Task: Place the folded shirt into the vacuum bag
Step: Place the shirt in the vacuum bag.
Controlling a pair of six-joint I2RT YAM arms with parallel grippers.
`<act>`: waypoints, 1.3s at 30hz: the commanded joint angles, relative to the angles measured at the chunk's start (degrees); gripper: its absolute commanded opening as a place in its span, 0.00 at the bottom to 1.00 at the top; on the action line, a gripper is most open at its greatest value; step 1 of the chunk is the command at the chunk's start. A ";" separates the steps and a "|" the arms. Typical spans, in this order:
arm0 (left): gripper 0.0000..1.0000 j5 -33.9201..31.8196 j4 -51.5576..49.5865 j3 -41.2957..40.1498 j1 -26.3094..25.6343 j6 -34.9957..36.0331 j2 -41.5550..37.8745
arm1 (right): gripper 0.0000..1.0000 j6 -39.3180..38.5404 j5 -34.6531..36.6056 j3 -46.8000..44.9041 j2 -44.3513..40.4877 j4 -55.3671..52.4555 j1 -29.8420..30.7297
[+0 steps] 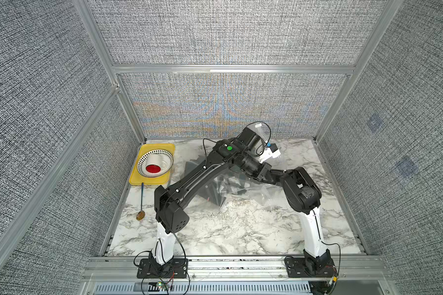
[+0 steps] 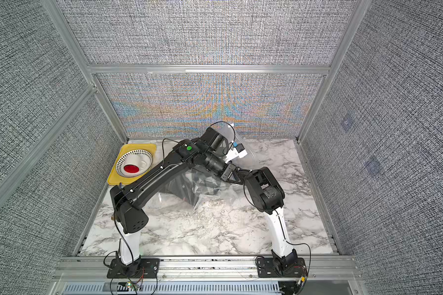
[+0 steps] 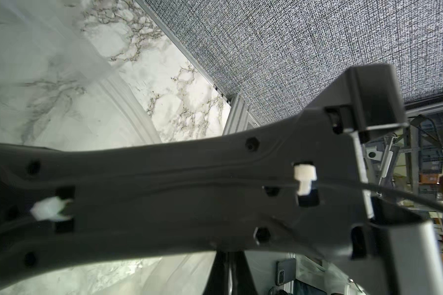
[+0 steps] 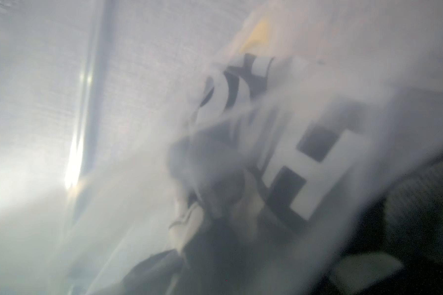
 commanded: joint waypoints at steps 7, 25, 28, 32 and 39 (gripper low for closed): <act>0.00 4.94 36.10 4.89 -1.79 -2.03 4.27 | 0.00 17.22 -4.49 4.37 4.85 19.80 1.93; 0.00 6.85 35.26 7.27 -2.26 -2.00 5.63 | 0.00 15.76 0.66 19.84 13.69 5.29 8.52; 0.00 6.76 35.03 7.18 -2.23 -1.63 5.33 | 0.00 11.45 1.36 18.49 13.95 0.88 9.16; 0.00 6.93 34.69 7.09 -2.24 -1.26 5.20 | 0.00 3.96 1.17 20.59 15.51 -8.32 10.38; 0.00 6.98 34.73 7.17 -2.32 -1.48 4.96 | 0.00 -3.87 0.58 27.16 19.18 -18.98 12.22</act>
